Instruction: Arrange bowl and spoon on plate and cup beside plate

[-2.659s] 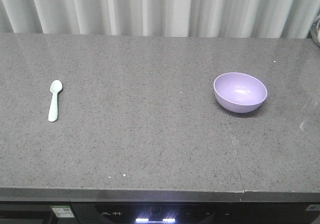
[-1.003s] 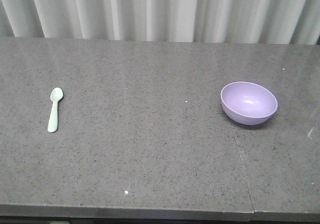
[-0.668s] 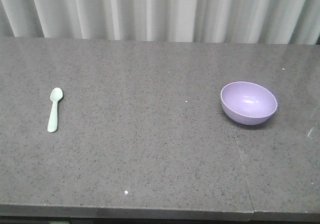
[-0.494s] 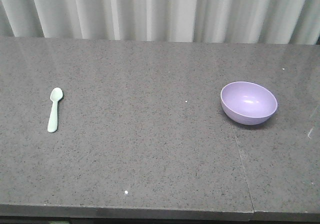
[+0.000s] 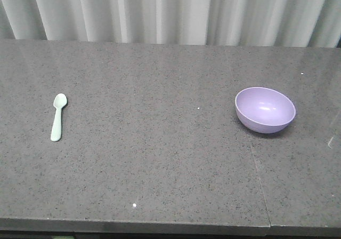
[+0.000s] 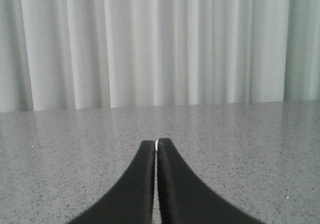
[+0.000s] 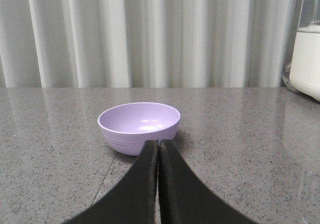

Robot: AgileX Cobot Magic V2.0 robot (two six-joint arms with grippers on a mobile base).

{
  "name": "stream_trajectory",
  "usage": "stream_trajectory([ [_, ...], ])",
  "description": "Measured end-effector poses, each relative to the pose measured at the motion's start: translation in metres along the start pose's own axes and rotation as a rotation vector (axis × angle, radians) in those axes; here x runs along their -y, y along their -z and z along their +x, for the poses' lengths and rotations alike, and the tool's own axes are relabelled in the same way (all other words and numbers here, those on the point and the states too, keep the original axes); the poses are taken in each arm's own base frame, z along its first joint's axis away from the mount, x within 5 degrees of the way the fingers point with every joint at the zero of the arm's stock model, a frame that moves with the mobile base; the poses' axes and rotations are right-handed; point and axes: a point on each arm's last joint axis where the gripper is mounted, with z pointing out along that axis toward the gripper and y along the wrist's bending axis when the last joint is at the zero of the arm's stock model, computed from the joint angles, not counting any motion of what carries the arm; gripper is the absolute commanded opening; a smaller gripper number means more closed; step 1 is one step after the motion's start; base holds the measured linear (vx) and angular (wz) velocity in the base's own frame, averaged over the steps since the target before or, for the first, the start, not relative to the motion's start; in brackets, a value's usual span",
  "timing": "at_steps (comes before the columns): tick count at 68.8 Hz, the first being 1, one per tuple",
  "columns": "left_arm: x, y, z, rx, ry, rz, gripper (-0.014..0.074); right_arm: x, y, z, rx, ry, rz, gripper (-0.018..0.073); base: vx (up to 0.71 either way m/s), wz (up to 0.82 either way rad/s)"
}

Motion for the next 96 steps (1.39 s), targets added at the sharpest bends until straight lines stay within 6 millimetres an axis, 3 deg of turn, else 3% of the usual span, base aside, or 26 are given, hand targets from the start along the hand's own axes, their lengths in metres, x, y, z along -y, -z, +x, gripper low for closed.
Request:
stream_trajectory([
  [7, 0.0, 0.0, -0.002, 0.006, 0.0, 0.0, -0.0006, 0.0, 0.0, -0.002, 0.024, 0.0, -0.003, -0.0011, 0.0, 0.0],
  [15, 0.0, 0.001, -0.02, 0.045, 0.0, 0.001, -0.0006, 0.0, 0.0, -0.005, 0.028, 0.0, -0.003, -0.0011, 0.0, 0.0],
  [35, 0.002, 0.005, -0.1, 0.044, 0.018, 0.003, -0.0006, -0.002, 0.005, -0.074, -0.001, 0.017, 0.022, -0.0011, 0.0, 0.0],
  [47, 0.004, -0.028, -0.15, -0.129, 0.022, 0.0, -0.0006, -0.001, -0.003, -0.135, -0.091, 0.06, 0.064, -0.0011, 0.0, 0.0],
  [57, 0.006, -0.063, -0.179, -0.294, 0.042, 0.004, -0.0006, -0.001, -0.02, -0.182, -0.211, 0.056, 0.095, -0.0011, 0.0, 0.0],
  [69, 0.007, -0.102, -0.202, -0.488, 0.044, 0.004, -0.0006, 0.0, -0.048, -0.216, -0.408, 0.047, 0.133, -0.0011, 0.0, 0.0],
  [82, 0.009, -0.14, -0.21, -0.715, 0.054, 0.01, -0.0006, 0.001, -0.081, -0.221, -0.566, 0.046, 0.152, -0.0011, 0.0, 0.0],
  [96, 0.009, -0.169, -0.191, -0.892, 0.055, 0.006, -0.0006, 0.002, -0.106, -0.202, -0.729, 0.05, 0.167, -0.0009, 0.0, 0.0],
])
